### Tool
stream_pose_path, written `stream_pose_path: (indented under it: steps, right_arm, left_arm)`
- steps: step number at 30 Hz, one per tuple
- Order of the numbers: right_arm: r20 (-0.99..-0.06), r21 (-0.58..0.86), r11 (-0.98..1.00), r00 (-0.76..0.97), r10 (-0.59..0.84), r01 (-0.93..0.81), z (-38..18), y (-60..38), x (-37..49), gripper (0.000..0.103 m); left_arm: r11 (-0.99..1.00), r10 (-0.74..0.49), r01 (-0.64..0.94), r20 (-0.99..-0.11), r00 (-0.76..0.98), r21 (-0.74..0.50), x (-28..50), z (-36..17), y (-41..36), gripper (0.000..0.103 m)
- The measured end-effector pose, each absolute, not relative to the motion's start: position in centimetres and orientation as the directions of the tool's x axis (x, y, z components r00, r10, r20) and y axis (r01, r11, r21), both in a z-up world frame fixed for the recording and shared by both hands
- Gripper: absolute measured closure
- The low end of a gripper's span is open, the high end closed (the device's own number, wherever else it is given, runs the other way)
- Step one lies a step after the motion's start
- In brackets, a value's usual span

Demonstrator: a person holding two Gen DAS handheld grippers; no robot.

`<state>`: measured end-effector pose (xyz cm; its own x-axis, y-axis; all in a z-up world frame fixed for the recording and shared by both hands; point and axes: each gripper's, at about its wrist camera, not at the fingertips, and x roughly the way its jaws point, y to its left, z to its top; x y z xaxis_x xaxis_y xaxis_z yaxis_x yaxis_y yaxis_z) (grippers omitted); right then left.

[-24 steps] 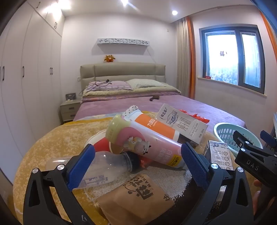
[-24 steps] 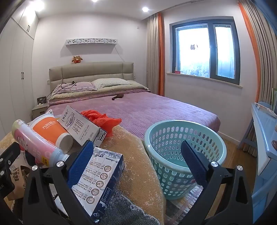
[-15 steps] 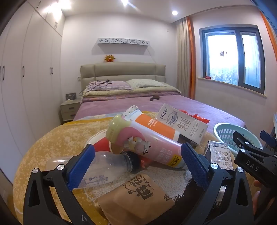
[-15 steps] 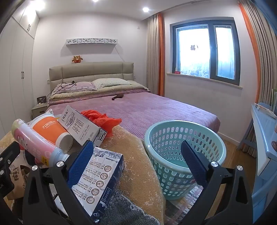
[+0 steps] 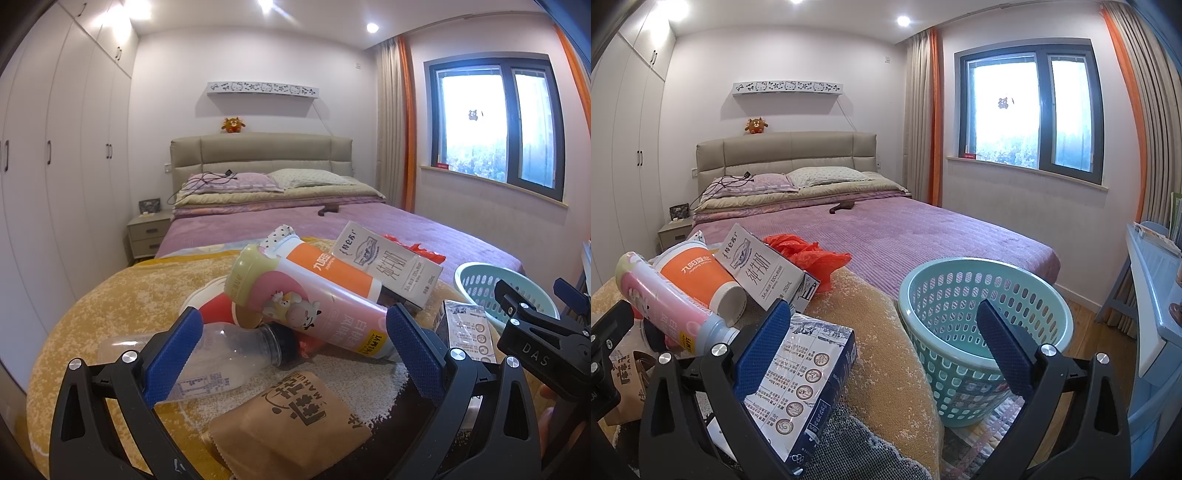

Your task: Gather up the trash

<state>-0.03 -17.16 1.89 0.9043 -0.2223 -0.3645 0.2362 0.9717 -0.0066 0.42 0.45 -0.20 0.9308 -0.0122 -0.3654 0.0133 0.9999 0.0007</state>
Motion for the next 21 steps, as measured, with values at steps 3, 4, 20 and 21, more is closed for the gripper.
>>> stream_pose_path:
  steps: [3, 4, 20, 21]
  right_arm:
    - [-0.365, -0.006, 0.972, 0.904, -0.222, 0.236, 1.91, -17.12, 0.00, 0.007]
    - [-0.365, -0.006, 0.972, 0.904, -0.222, 0.236, 1.91, -17.10, 0.01, 0.007]
    - [-0.361, -0.015, 0.972, 0.905, -0.224, 0.235, 2.13, -16.61, 0.29, 0.007]
    - [-0.358, -0.015, 0.972, 0.906, -0.225, 0.235, 2.12, -16.57, 0.26, 0.007]
  left_arm:
    - [1.000, -0.013, 0.014, -0.365, 0.931, 0.000, 0.42, -0.18, 0.41, 0.007]
    - [1.000, -0.014, 0.015, -0.365, 0.931, 0.000, 0.44, -0.15, 0.36, 0.007]
    - [1.000, -0.015, 0.015, -0.363, 0.932, -0.002, 0.38, -0.17, 0.41, 0.007]
    - [1.000, -0.015, 0.015, -0.364, 0.931, -0.002, 0.37, -0.18, 0.43, 0.007]
